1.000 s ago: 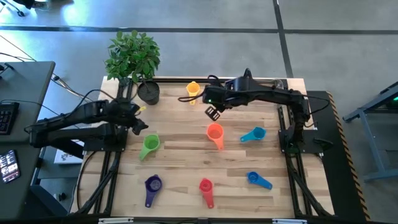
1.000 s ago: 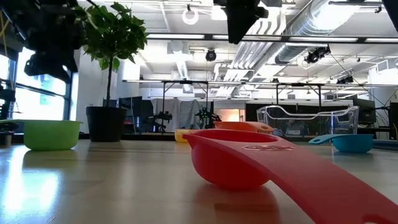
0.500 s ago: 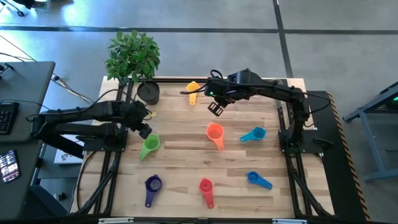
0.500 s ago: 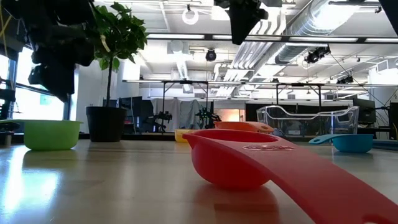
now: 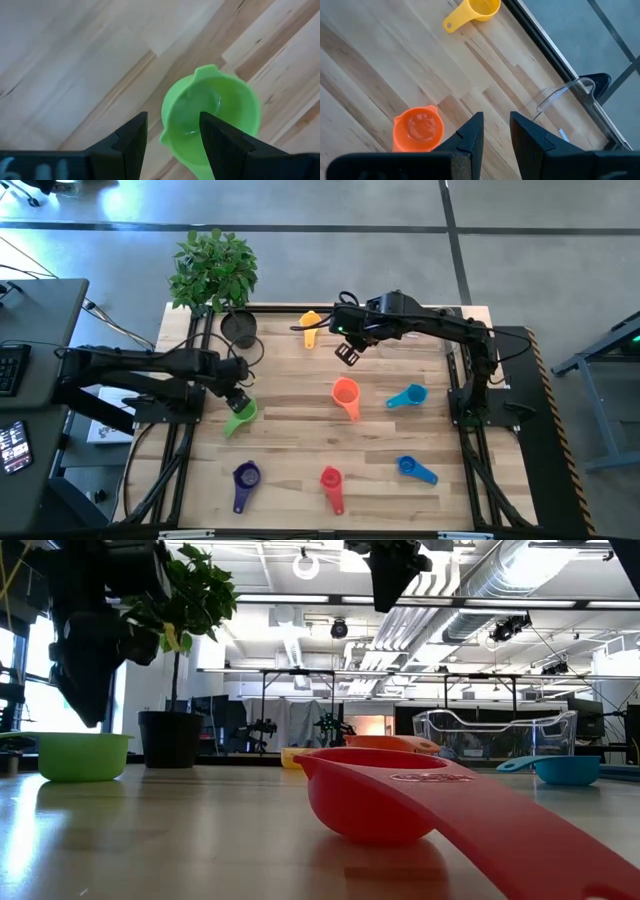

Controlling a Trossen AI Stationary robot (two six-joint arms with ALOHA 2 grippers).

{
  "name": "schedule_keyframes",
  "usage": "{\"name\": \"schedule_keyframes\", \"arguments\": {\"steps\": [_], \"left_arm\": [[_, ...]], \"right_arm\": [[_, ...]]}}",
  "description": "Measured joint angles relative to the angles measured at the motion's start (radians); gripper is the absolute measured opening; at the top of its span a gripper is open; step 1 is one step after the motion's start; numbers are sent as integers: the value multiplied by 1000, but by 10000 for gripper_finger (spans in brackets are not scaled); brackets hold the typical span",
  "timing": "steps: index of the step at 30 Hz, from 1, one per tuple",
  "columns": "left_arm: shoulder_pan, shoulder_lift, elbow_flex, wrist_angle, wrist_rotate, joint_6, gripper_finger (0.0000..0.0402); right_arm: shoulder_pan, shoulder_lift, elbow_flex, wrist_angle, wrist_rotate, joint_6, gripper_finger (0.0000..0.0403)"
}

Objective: Nest measuring cups in basket
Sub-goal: Stack the green measuring cup on the orange measuring cup

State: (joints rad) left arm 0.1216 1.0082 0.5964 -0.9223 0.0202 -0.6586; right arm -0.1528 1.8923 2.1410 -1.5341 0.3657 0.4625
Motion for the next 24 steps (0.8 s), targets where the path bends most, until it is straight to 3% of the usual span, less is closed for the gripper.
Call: {"name": "schedule_keyframes", "arguments": {"steps": [16,24], "left_arm": [[-13,179,0,9,-6,-20,164],[-12,214,0,23,14,-48,71]], "right_arm": [[0,0,0,1,1,7,87],[0,0,-1,1,1,8,87]]}}
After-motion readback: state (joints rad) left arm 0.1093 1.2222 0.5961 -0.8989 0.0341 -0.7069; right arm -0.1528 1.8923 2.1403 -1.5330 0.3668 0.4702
